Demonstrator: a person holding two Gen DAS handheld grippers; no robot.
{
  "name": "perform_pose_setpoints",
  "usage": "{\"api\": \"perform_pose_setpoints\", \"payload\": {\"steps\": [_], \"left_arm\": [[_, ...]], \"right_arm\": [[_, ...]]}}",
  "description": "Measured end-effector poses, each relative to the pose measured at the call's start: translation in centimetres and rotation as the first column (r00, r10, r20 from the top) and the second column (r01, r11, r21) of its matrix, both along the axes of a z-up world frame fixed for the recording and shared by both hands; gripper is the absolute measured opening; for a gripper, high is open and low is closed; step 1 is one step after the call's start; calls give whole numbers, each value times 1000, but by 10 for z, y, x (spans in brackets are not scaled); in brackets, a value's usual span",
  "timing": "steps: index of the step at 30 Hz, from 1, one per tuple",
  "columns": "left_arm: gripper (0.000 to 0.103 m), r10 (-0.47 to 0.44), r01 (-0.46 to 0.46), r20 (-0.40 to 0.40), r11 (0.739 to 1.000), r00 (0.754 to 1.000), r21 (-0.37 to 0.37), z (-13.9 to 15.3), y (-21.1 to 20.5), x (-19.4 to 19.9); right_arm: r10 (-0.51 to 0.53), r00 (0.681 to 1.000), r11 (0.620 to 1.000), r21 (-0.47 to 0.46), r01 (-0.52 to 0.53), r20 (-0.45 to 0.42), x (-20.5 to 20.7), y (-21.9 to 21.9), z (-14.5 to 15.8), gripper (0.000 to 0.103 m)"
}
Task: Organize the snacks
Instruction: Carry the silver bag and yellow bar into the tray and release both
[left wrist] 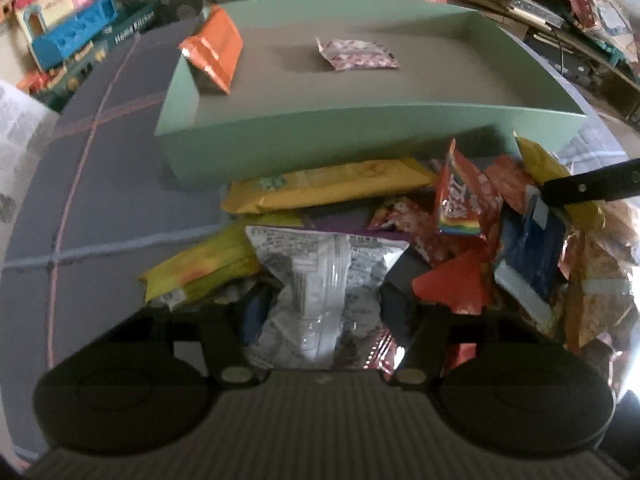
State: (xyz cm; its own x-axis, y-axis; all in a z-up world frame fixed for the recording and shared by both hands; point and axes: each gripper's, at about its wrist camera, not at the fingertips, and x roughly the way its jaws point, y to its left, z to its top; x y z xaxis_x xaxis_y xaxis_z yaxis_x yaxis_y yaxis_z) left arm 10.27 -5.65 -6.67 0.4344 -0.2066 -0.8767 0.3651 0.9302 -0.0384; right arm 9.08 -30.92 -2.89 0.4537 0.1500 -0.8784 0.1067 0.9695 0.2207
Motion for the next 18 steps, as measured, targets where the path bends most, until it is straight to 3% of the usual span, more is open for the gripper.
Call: {"api": "perform_pose_setpoints", "payload": {"steps": [6, 11, 14, 18], "left_arm": [[62, 33, -34, -15, 999, 999, -15, 0, 16, -1], [65, 27, -27, -5, 1000, 1000, 6, -2, 14, 0], [54, 40, -41, 24, 999, 999, 21, 1, 9, -2], [49, 59, -60, 32, 998, 998, 16, 8, 13, -5]], "right_arm": [[-37, 999, 995, 89, 39, -16, 7, -13, -17, 55], [-27, 1000, 995, 93, 26, 10, 3, -15, -19, 52], [-14, 999, 1000, 26, 13, 41, -3, -3, -16, 48], [-40, 997, 997, 62, 36, 67, -11, -4, -8, 48]]}}
